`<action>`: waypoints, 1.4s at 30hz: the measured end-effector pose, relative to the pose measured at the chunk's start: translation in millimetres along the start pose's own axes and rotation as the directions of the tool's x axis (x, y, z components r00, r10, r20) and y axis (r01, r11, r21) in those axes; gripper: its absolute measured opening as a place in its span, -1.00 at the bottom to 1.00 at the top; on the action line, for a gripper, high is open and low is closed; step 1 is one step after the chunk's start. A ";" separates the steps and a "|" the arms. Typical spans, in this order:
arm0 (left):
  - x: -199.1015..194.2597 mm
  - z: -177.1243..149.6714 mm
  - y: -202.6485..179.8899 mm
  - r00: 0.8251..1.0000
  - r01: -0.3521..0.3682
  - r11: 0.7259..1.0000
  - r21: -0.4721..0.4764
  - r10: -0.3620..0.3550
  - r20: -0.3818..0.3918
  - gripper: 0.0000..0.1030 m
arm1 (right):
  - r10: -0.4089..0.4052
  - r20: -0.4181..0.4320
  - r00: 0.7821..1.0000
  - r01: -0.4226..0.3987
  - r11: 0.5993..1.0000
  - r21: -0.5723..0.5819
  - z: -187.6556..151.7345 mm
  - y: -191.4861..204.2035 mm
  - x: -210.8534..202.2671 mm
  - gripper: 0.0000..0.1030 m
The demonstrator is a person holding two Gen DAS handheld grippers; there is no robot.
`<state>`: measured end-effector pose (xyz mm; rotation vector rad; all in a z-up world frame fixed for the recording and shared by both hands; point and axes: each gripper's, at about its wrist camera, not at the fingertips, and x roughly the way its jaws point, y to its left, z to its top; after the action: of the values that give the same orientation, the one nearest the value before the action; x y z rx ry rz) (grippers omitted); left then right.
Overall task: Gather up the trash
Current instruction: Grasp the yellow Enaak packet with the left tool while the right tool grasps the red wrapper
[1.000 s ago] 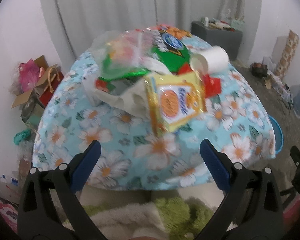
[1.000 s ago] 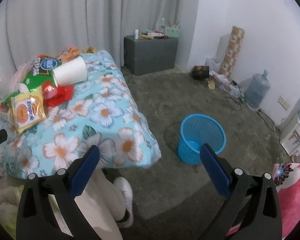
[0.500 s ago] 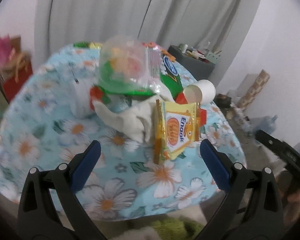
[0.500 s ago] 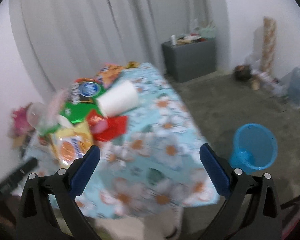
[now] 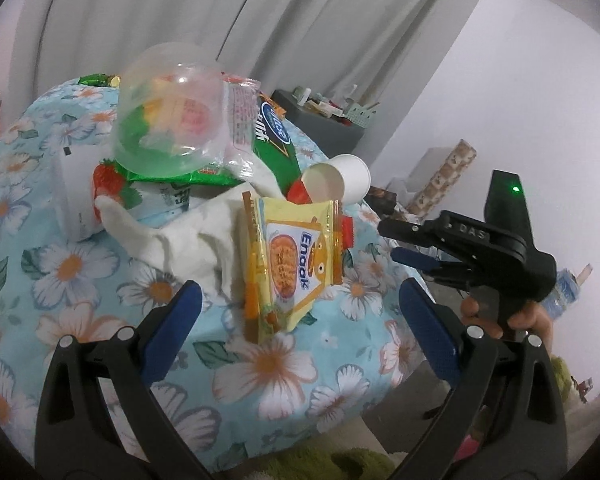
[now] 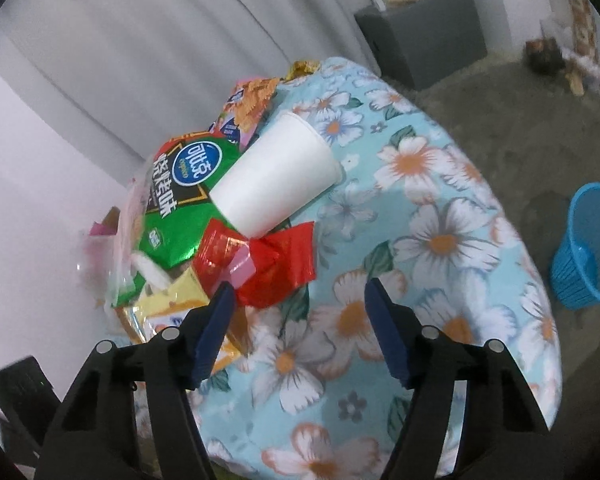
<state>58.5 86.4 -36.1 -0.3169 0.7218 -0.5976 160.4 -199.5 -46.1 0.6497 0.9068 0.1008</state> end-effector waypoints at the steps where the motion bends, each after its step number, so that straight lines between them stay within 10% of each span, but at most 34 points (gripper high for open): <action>1: 1.8 0.8 0.4 1.000 0.006 1.000 0.002 -0.006 0.001 0.75 | 0.008 -0.006 1.000 -0.008 1.000 0.008 1.9 -1.5 2.6 0.22; 12: 40.1 8.6 15.5 0.998 -0.032 0.999 -0.021 0.031 -0.063 -0.08 | 0.157 -0.110 0.982 -0.145 0.984 0.105 17.3 -10.4 60.5 -0.10; 20: 43.7 4.1 14.2 0.998 -0.023 1.000 -0.009 0.022 -0.058 -0.73 | 0.156 -0.125 0.980 -0.146 0.985 0.092 22.9 -4.2 63.1 -0.78; 42: -24.1 10.4 -7.8 0.993 0.011 0.996 0.086 -0.021 0.114 -0.81 | 0.016 0.071 0.997 -0.008 0.994 -0.109 -1.1 30.4 -47.5 -0.90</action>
<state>48.2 95.7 -12.5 -0.2762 0.5819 -0.6186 135.5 -190.9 3.7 0.5540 0.8227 0.1359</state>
